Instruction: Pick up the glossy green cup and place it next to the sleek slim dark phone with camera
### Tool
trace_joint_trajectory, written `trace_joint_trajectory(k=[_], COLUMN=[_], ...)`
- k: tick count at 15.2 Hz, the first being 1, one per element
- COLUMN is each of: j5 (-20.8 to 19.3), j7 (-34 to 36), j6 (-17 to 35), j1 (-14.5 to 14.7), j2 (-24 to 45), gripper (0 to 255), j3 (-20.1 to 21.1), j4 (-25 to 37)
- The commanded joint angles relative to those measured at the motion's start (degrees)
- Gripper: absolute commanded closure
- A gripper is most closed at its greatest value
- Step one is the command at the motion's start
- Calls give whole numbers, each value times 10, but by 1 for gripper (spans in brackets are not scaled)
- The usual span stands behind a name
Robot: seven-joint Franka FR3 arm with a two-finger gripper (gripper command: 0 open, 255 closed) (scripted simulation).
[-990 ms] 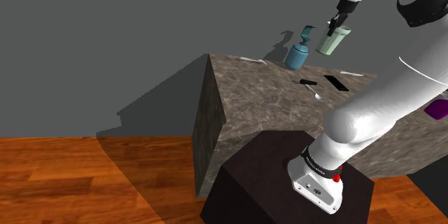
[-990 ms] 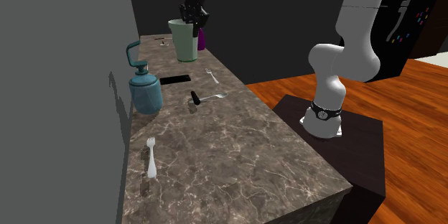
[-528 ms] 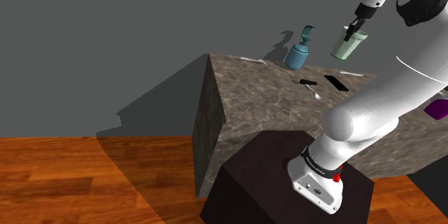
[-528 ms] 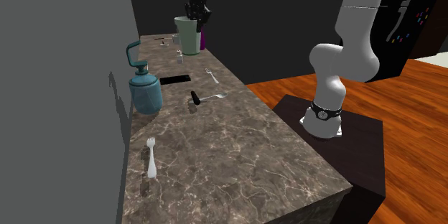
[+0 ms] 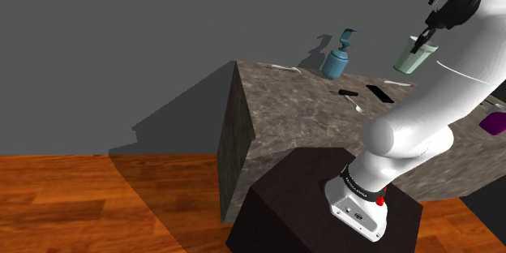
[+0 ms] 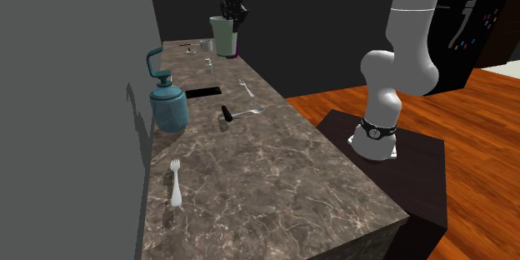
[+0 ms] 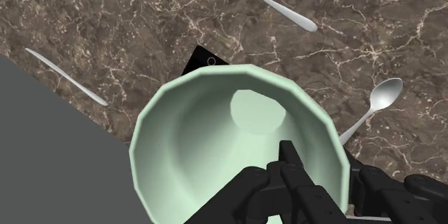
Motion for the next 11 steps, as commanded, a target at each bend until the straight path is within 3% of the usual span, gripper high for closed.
trace_joint_trajectory(k=[1, 11], j5=[21, 17], j7=[-36, -32], j6=[-2, 76], j1=[-19, -16], j2=[18, 14], gripper=[255, 255], j3=[-13, -11], j4=[16, -65])
